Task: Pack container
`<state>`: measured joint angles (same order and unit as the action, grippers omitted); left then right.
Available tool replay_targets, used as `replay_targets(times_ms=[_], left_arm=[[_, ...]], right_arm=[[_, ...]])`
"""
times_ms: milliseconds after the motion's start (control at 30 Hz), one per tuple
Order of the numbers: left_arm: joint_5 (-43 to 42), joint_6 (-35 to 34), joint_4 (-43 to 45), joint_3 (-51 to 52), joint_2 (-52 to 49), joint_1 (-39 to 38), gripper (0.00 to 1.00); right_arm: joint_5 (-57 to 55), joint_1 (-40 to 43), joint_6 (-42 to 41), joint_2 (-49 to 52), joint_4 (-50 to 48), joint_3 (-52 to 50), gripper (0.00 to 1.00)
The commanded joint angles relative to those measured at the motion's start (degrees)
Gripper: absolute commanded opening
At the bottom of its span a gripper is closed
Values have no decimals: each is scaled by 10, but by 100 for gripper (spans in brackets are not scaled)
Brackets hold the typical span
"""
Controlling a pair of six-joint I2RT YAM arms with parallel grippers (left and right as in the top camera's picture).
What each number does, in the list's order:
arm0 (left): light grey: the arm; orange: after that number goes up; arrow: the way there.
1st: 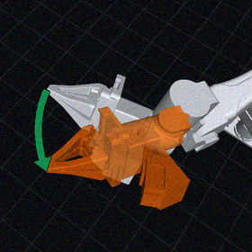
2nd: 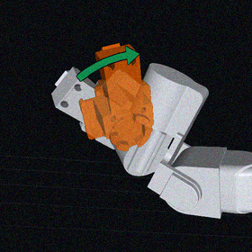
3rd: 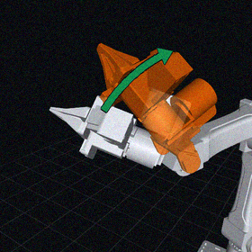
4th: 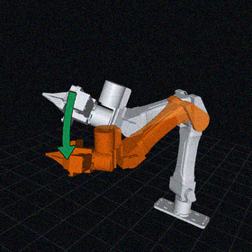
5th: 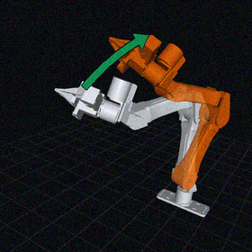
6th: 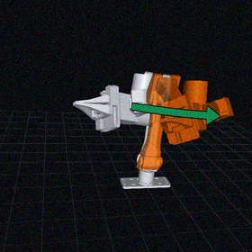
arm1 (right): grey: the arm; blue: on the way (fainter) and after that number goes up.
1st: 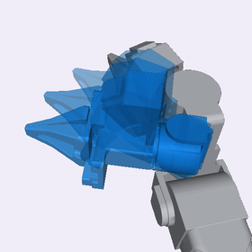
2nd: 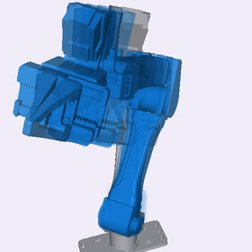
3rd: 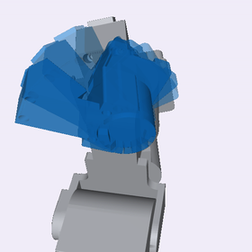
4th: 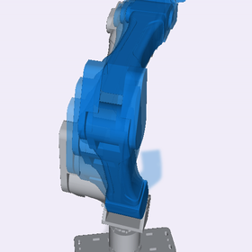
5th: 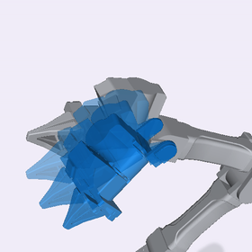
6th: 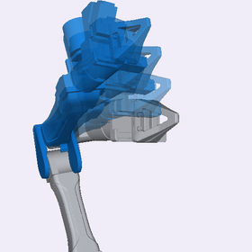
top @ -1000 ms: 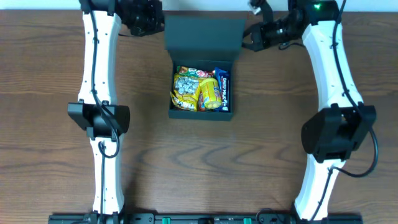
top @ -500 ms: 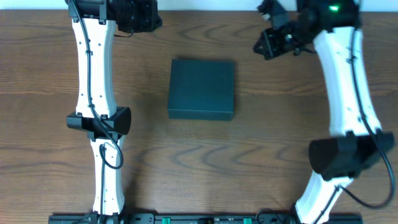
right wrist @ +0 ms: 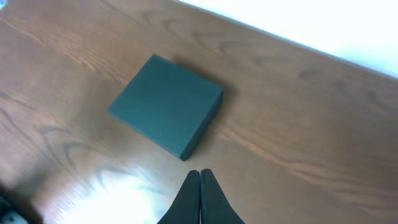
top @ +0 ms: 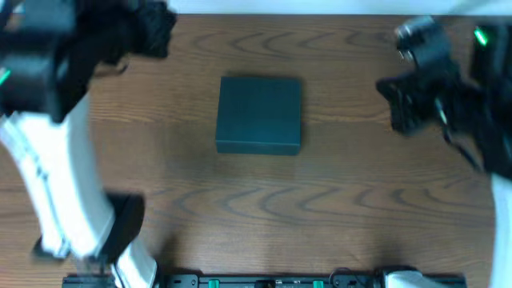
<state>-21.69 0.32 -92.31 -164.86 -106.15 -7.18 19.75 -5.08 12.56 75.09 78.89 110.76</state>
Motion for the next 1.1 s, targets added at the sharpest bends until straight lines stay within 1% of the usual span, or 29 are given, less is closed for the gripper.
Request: replay_targets(times_ms=[0,100,267,367,467,500,533,567,600,667,700,767,867,1067], left_arm=[[37,10,-45,128,114,1,6],[44,20,-41,291,263,1,6],[71,29,1,537,461,0,6],[73,29,23,667,558,0,6],[73,17,54,745,613,0,6],[73,7,65,763,624,0,6],[73,-7,77,780,632,0,13],[73,-24,84,792,635,0,45],[73,-35,87,801,635,0,95],[73,-42,90,819,634,0,95],[73,-42,90,826,634,0,95],[71,-55,89,846,634,0,95],[71,-55,84,859,634,0,95],[71,-55,83,861,634,0,95]], right_arm=[[-20,2,2,-78,-16,-77,2],[-19,2,12,-167,-22,-185,2],[22,2,16,-268,-19,-364,2],[68,2,16,-311,-23,-437,2],[105,2,1,-330,-42,-467,1],[104,2,-15,-330,-49,-470,8],[104,2,-37,-329,-57,-474,43],[106,2,-64,-327,-65,-476,99],[105,2,-87,-325,-72,-478,99],[105,2,-142,-320,-74,-478,99],[104,2,-155,-319,-73,-478,99],[103,2,-157,-319,-71,-478,99],[103,2,-157,-319,-71,-478,99],[103,2,-157,-319,-71,-478,99]])
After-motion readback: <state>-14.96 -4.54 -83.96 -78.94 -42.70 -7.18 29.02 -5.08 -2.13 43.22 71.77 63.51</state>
